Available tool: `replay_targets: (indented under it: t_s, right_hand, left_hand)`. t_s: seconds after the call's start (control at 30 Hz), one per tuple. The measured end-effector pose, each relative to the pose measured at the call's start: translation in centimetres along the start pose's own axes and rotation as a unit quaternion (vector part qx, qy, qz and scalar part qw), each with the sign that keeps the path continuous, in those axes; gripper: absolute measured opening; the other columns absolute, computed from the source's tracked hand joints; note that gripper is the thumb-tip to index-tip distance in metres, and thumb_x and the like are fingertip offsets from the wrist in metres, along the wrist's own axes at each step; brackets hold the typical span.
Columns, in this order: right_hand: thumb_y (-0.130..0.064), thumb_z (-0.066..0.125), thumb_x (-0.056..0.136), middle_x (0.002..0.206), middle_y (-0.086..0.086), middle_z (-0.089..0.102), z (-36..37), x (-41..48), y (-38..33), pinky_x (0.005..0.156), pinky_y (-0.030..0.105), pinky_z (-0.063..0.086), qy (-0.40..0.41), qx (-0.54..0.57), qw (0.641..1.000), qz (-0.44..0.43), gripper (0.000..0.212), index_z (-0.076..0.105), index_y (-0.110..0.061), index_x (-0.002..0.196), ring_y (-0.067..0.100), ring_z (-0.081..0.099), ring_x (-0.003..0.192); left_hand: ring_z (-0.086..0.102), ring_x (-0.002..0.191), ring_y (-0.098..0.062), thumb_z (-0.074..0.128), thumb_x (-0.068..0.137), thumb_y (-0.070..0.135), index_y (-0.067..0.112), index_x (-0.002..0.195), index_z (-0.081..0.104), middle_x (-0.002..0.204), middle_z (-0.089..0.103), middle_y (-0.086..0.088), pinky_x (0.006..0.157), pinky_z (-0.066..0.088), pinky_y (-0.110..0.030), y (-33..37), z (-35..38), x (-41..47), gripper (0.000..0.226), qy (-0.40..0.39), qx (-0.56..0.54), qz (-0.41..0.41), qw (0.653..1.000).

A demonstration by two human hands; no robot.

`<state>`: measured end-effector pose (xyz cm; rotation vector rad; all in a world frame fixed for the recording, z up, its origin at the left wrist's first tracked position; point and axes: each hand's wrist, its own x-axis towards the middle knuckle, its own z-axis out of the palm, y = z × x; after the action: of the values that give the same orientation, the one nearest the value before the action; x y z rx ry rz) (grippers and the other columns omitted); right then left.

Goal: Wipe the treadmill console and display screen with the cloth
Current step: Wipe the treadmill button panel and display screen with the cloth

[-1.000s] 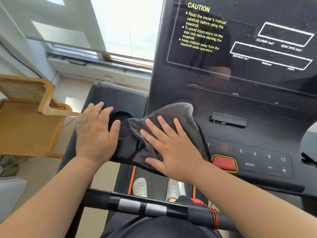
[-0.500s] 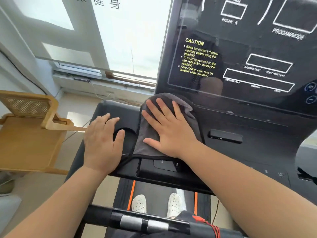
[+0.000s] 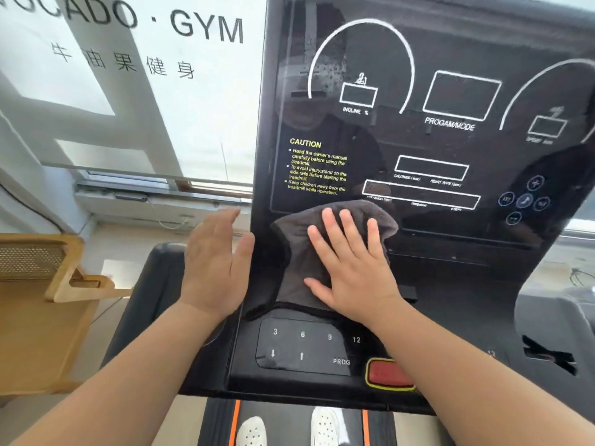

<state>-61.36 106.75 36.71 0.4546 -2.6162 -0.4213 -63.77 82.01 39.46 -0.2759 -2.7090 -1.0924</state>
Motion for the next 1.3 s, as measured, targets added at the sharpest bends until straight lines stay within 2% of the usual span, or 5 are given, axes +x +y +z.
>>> replay_targets:
  t_s: [0.13, 0.4, 0.8, 0.93, 1.3]
  right_hand:
    - [-0.071, 0.044, 0.092, 0.168, 0.024, 0.013, 0.1, -2.0, 2.3, 0.124, 0.061, -0.007, -0.006, 0.011, 0.991, 0.133, 0.093, 0.023, -0.010, 0.160, 0.043, 0.003, 0.156]
    - [-0.076, 0.040, 0.095, 0.167, 0.033, 0.008, -2.8, 6.2, 4.5, 0.121, 0.067, -0.007, 0.065, 0.040, 0.976, 0.205, 0.098, 0.016, -0.010, 0.163, 0.052, 0.005, 0.154]
    - [-0.046, 0.054, 0.099, 0.174, 0.003, 0.009, -2.4, 5.9, 2.4, 0.125, 0.060, -0.003, 0.046, 0.022, 0.999, -0.015, 0.074, 0.018, -0.038, 0.164, 0.033, 0.006, 0.158]
    - [-0.037, 0.058, 0.095, 0.172, 0.004, 0.016, -1.1, 1.3, 5.2, 0.125, 0.060, 0.003, 0.042, 0.036, 0.997, 0.049, 0.073, 0.026, -0.038, 0.161, 0.036, 0.012, 0.156]
    - [-0.084, 0.038, 0.090, 0.169, 0.027, 0.008, -5.3, 10.2, 8.1, 0.118, 0.075, 0.004, 0.078, 0.028, 0.964, 0.252, 0.093, 0.018, -0.031, 0.164, 0.056, 0.005, 0.153]
  left_hand:
    - [0.039, 0.140, -0.022, 0.024, 0.095, 0.052, 0.011, 0.150, 0.040, 0.150, 0.046, -0.006, 0.121, 0.023, -0.036, 1.6, 0.7, 1.4, 0.070, -0.003, -0.099, -0.025, 0.995]
    - [0.033, 0.147, -0.010, 0.022, 0.100, 0.050, 0.013, 0.155, 0.035, 0.158, 0.040, 0.003, 0.123, 0.024, -0.041, 2.7, 1.1, 2.0, 0.068, 0.023, -0.161, -0.007, 0.987]
    - [0.041, 0.142, -0.028, 0.021, 0.098, 0.071, 0.023, 0.157, 0.032, 0.156, 0.042, 0.000, 0.112, 0.036, -0.062, 0.9, 2.5, 1.8, 0.076, 0.024, -0.271, 0.004, 0.962]
    - [0.041, 0.141, -0.028, 0.023, 0.098, 0.072, 0.035, 0.156, 0.031, 0.155, 0.043, 0.001, 0.112, 0.034, -0.063, 0.9, 2.9, 1.6, 0.069, 0.039, -0.282, -0.006, 0.959]
    - [0.037, 0.145, -0.015, 0.024, 0.095, 0.074, 0.041, 0.152, 0.032, 0.152, 0.040, 0.017, 0.119, 0.030, -0.054, 1.7, 2.1, 1.5, 0.067, 0.019, -0.275, -0.023, 0.961]
